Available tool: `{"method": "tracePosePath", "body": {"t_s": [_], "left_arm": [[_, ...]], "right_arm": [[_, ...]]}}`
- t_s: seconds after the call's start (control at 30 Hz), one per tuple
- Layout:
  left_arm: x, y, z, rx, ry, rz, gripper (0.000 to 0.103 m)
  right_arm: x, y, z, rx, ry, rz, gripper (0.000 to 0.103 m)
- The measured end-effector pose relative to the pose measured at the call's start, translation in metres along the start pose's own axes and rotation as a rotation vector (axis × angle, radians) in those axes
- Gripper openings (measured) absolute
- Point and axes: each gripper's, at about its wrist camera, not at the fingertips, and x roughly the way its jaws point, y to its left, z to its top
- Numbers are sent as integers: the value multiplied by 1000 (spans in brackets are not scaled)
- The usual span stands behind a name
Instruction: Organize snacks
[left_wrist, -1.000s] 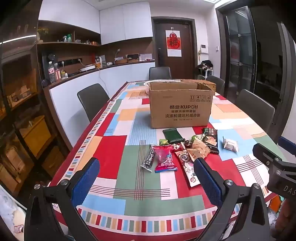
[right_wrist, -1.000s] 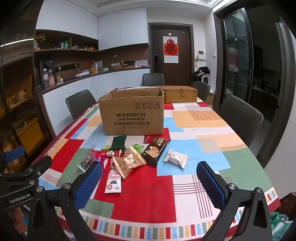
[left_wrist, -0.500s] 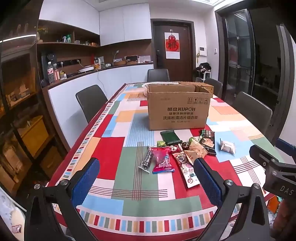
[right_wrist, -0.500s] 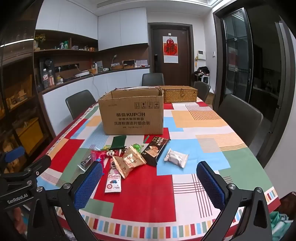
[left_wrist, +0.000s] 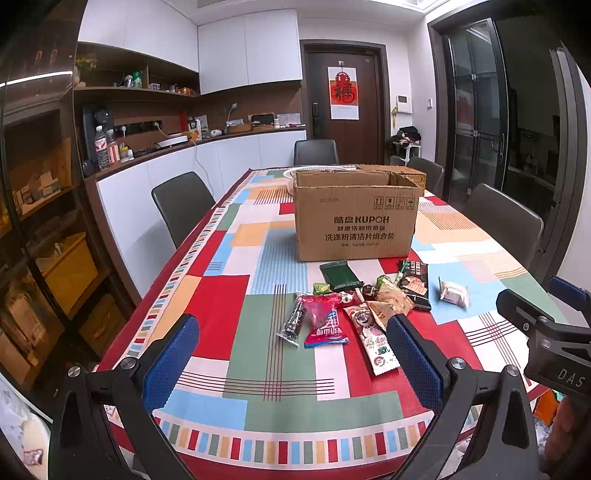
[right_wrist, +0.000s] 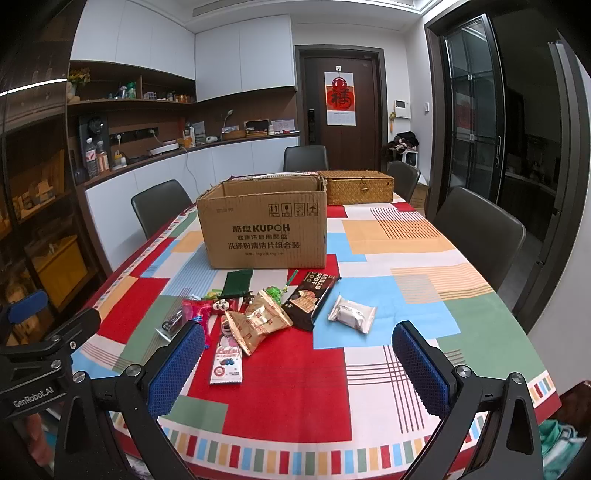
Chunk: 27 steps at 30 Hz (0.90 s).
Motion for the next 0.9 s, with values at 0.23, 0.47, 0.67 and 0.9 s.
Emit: {"method": "tracePosePath", "body": {"t_s": [0.23, 0.47, 0.67, 0.9], "left_arm": [[0, 0, 0, 1, -1, -1, 103], [0, 0, 0, 1, 0, -1, 103], [0, 0, 0, 1, -2, 0, 103], [0, 0, 0, 2, 0, 0, 103]], "right_arm": [[0, 0, 0, 0, -1, 1, 103], [0, 0, 0, 1, -1, 1, 103], [0, 0, 1, 2, -2, 1, 103], [0, 0, 0, 3, 2, 2, 102]]}}
